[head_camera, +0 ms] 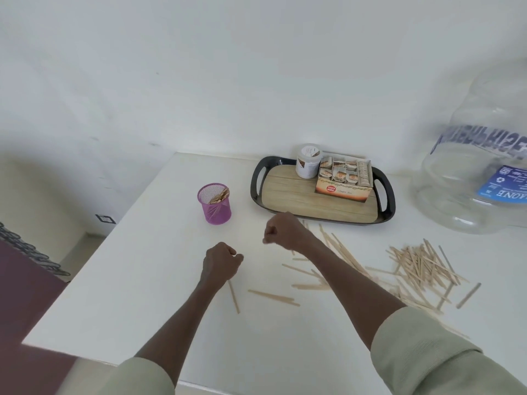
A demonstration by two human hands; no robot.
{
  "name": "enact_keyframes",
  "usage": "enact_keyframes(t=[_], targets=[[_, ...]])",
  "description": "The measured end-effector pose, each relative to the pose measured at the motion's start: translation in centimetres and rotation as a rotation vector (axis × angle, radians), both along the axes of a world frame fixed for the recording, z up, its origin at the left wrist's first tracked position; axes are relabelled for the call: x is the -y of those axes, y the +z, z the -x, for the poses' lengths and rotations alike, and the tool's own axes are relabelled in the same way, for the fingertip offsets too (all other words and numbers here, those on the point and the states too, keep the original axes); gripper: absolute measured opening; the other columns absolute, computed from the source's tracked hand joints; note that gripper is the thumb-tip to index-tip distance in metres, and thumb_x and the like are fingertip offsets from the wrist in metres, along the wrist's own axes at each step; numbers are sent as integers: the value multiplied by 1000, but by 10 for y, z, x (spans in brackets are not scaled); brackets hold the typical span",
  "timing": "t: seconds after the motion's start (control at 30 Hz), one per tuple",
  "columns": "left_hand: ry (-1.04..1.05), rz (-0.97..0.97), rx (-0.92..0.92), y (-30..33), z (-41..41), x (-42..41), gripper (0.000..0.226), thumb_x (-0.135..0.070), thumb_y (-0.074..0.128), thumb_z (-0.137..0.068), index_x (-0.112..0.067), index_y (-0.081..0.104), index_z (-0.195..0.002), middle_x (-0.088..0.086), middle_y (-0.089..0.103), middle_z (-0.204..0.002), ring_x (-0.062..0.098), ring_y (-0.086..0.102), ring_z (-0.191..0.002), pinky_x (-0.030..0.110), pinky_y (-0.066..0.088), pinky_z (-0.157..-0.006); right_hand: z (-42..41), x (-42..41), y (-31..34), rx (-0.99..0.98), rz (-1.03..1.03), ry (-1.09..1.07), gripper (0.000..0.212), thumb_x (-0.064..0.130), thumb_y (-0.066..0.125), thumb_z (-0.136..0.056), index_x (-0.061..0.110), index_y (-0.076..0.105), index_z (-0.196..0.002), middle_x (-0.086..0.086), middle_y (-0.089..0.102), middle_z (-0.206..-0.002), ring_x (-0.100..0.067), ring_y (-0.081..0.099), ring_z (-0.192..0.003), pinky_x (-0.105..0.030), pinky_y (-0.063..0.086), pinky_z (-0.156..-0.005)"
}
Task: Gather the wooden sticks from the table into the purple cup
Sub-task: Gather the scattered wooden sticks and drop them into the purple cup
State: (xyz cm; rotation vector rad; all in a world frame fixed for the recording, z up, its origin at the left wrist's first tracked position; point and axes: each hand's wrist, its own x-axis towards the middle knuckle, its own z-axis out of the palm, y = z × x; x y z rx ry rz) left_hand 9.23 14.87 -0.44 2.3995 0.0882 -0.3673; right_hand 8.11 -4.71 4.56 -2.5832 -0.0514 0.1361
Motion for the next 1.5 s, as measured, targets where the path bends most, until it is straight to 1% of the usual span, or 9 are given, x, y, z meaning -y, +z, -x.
enact_keyframes(t=[0.1, 0.23, 0.63, 0.77, 0.97, 1.07, 1.17, 1.27, 1.5], targets=[[-20, -60, -57, 1, 8, -4, 44, -26, 71, -78, -14, 43, -46, 8, 39, -50, 28, 42, -54, 29, 33, -54, 28, -3, -16, -165, 79, 58, 19, 22, 84, -70, 8, 75, -80, -4, 74, -80, -20, 68, -76, -32, 56, -73], [-4, -170, -108, 3, 15, -9, 40, -38, 75, -77, 0, 63, -80, 19, 65, -89, 31, 63, -85, 36, 51, -71, 62, -13, -35, -265, 156, 97, 33, 24, 86, -68, 6, 75, -93, -11, 73, -94, -27, 69, -86, -36, 55, -77], [75, -280, -170, 11, 39, 17, 29, -8, 76, -69, -10, 47, -64, 12, 68, -83, 26, 70, -84, 25, 47, -58, 98, -9, -42, -117, 384, 95, 18, 3, 63, -81, 0, 64, -98, -19, 64, -100, -37, 65, -90, -35, 47, -70], [80, -223, -182, 13, 43, 24, 23, -4, 69, -67, -10, 47, -63, 9, 62, -71, 25, 64, -65, 25, 46, -55, 107, -1, -43, -135, 432, 107, 13, 7, 65, -79, 2, 57, -88, -19, 63, -98, -37, 64, -86, -33, 42, -65], [67, -12, -179, 7, 56, 54, 20, -14, 59, -79, -6, 57, -60, 8, 69, -58, 23, 68, -56, 26, 54, -57, 112, 19, -40, -157, 265, -48, 16, 16, 64, -78, 3, 62, -86, -13, 65, -90, -31, 60, -75, -30, 42, -64], [37, 125, -247, 4, 54, 79, 16, -10, 56, -89, -3, 62, -76, 9, 68, -74, 20, 64, -61, 27, 56, -62, 108, 32, -33, -169, 81, -200, 26, 20, 62, -75, 15, 42, -60, -2, 47, -62, -25, 47, -61, -25, 32, -51], [94, 411, -317, 11, 64, 105, 19, -2, 49, -91, 2, 62, -77, 11, 62, -66, 18, 53, -56, 27, 43, -53, 105, 42, -25, -183, -131, -302, 39, 19, 64, -77, 15, 35, -51, 0, 39, -49, -18, 41, -50, -25, 30, -48], [161, 619, -435, 17, 76, 129, 22, -6, 45, -96, -1, 56, -77, 10, 51, -57, 18, 43, -50, 27, 32, -49, 106, 48, -22, -143, -251, -372, 34, 26, 67, -76, 8, 51, -52, -6, 52, -52, -17, 50, -53, -28, 37, -52], [309, 860, -527, 20, 96, 170, 29, -3, 34, -103, -5, 56, -83, 5, 50, -62, 12, 41, -47, 21, 34, -42, 120, 65, -21, -81, -258, -411, 28, 8, 60, -76, 11, 49, -51, -8, 57, -58, -20, 56, -56, -29, 44, -50]])
